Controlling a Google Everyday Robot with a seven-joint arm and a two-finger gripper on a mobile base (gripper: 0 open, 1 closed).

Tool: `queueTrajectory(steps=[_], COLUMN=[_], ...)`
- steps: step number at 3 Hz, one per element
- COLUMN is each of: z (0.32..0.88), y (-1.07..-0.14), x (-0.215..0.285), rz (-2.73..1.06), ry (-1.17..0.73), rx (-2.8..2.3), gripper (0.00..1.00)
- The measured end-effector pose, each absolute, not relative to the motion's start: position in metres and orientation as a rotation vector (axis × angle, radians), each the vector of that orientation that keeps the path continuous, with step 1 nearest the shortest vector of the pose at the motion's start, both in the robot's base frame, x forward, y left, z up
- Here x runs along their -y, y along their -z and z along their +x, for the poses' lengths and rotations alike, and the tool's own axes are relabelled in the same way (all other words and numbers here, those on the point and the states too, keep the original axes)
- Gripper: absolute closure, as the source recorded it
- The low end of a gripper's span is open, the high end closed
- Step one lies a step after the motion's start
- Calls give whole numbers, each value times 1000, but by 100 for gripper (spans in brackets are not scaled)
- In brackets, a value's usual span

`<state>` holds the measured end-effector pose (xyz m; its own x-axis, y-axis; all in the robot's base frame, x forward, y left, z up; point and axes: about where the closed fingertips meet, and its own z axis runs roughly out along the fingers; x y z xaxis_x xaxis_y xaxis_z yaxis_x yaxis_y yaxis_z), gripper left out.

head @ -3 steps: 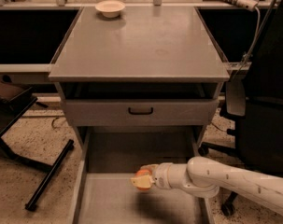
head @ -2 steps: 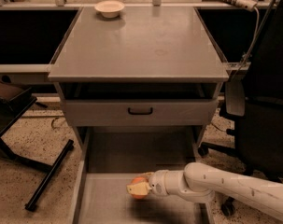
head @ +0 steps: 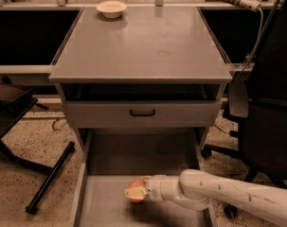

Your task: Place orange into middle drawer

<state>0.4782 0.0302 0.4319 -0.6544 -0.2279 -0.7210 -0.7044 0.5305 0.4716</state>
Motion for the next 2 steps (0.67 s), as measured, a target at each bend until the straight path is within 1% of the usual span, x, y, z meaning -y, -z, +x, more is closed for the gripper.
queueTrajectory(steps=[2], z=[506], y=[-407], x=[-70], rz=[-637], ry=[-985], rx=[-2139], gripper=[100])
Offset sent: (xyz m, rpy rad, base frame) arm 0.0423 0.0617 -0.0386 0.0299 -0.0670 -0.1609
